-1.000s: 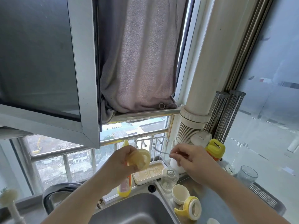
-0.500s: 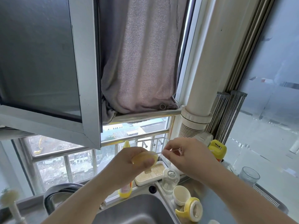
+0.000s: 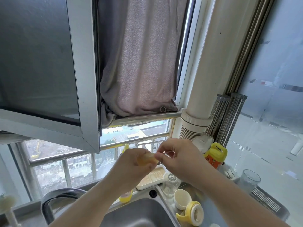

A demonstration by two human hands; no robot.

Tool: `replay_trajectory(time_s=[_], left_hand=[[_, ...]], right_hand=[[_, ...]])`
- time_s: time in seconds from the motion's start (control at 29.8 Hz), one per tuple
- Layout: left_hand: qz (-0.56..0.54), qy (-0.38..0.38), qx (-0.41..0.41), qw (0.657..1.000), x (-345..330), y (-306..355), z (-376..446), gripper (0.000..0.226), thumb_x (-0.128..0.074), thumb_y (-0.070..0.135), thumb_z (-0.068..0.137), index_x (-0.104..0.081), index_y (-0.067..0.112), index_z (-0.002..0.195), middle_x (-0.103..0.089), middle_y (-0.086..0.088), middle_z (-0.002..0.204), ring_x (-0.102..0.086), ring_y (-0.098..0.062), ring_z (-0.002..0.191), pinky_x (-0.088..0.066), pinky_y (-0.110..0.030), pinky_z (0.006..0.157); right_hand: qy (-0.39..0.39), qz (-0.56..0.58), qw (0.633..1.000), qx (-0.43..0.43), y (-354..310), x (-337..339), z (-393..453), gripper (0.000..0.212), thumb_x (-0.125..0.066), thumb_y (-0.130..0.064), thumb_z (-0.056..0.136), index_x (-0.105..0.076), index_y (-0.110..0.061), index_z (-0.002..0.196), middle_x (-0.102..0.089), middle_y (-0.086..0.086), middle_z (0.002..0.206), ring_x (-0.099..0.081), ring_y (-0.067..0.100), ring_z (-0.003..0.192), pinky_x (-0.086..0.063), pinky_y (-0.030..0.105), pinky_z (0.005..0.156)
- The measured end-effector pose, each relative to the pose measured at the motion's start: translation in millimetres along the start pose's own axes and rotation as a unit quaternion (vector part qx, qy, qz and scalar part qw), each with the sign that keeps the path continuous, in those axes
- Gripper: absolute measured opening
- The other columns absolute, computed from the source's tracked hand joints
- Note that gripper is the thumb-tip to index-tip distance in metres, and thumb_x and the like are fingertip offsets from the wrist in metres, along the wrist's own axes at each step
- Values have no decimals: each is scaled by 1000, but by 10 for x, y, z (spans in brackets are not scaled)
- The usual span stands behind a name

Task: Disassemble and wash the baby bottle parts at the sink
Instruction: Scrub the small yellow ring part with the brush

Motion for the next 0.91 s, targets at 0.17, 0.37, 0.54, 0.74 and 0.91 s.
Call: replay_trajectory(time_s=[0.17, 0.37, 0.54, 0.74, 0.91], left_hand=[[-44, 4, -4, 999, 64, 38, 23, 9, -71, 22, 81, -70, 27, 74, -67, 6, 67, -57, -3, 61, -45, -23, 60], [-59, 20, 3, 998, 99, 53, 39, 3, -72, 26, 80, -70, 28, 79, -67, 11, 75, -62, -9, 77, -51, -29, 71], [-43, 23, -12, 999, 90, 105, 23, 5, -70, 28, 81, -69, 27, 77, -67, 10, 70, -60, -8, 70, -49, -29, 66], [-54, 17, -8, 998, 119, 104, 18, 3, -69, 27, 82, -69, 26, 79, -67, 5, 76, -62, -14, 75, -51, -31, 69], [-72, 15, -2, 997, 172, 83, 12, 4, -69, 27, 83, -68, 28, 80, -67, 11, 74, -61, -9, 71, -50, -26, 66]], right_hand=[[8, 44, 999, -18, 87, 99, 51, 13, -65, -38, 83, -62, -34, 71, -60, -11, 70, -53, 2, 68, -47, 24, 65], [25, 54, 998, -19, 134, 170, 100, 12, -66, -36, 83, -63, -31, 72, -57, -14, 66, -54, 3, 66, -53, 32, 70], [22, 60, 998, 21, 27, 116, 121, 14, -68, -33, 83, -62, -30, 70, -59, -11, 65, -55, 5, 66, -48, 26, 64], [16, 55, 998, 28, -19, 106, 127, 14, -67, -33, 83, -61, -31, 70, -57, -14, 65, -54, 3, 65, -45, 19, 62], [25, 70, 997, -2, 66, 174, 136, 20, -68, -34, 82, -58, -36, 65, -55, -17, 60, -52, -6, 63, -38, 13, 61]])
Point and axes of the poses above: each hand's wrist, its own z-axis towards the middle knuckle, its own x-axis out of the back of the hand, y = z × x, the point moved 2 cm from there along z, towards the middle knuckle
